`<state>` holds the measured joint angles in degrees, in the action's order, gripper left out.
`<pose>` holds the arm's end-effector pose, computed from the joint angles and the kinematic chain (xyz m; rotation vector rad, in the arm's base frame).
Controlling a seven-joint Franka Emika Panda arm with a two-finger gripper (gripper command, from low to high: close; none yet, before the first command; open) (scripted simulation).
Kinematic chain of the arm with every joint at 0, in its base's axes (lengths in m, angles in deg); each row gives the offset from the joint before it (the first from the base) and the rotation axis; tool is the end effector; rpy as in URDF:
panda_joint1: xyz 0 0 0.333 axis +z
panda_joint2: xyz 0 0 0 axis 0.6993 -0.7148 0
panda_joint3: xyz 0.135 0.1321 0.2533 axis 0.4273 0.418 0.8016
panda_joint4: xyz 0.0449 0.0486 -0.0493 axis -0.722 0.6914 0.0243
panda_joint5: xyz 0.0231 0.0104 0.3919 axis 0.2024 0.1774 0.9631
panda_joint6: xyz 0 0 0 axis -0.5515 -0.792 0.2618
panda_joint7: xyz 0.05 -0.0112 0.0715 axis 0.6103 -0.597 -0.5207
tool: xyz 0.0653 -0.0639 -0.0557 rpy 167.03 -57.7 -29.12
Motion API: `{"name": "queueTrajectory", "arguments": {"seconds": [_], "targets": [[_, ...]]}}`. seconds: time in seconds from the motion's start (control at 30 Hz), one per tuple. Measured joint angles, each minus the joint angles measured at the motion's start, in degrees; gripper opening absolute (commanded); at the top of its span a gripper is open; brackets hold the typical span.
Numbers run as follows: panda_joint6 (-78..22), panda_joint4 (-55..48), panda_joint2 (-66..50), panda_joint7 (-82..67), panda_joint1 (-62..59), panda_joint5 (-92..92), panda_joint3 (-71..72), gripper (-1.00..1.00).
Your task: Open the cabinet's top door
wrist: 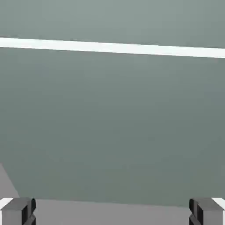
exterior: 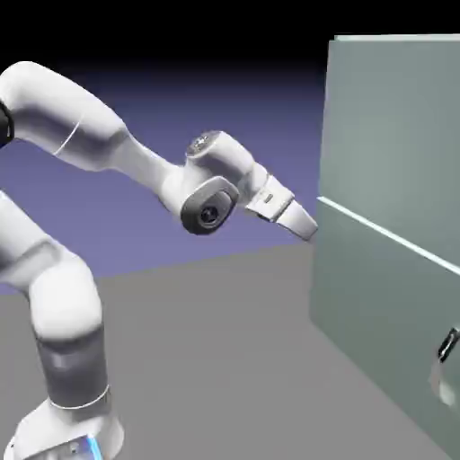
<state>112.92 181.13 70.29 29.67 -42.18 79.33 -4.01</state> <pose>0.3902 0.0064 0.4730 -2.5150 0.8352 -1.0997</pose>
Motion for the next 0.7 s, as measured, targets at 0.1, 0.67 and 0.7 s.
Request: {"name": "queueTrajectory", "arguments": {"seconds": [0.1,0.67,0.7], "targets": [[-0.1,-2.5,2.3,-7.5,3.7,-6.1,-4.2,0.0],[-0.4,-16.7,15.3,-49.8,24.9,-40.5,-27.8,0.0],[-0.4,-17.6,16.0,-52.3,26.1,-42.5,-29.2,0.0]]}}
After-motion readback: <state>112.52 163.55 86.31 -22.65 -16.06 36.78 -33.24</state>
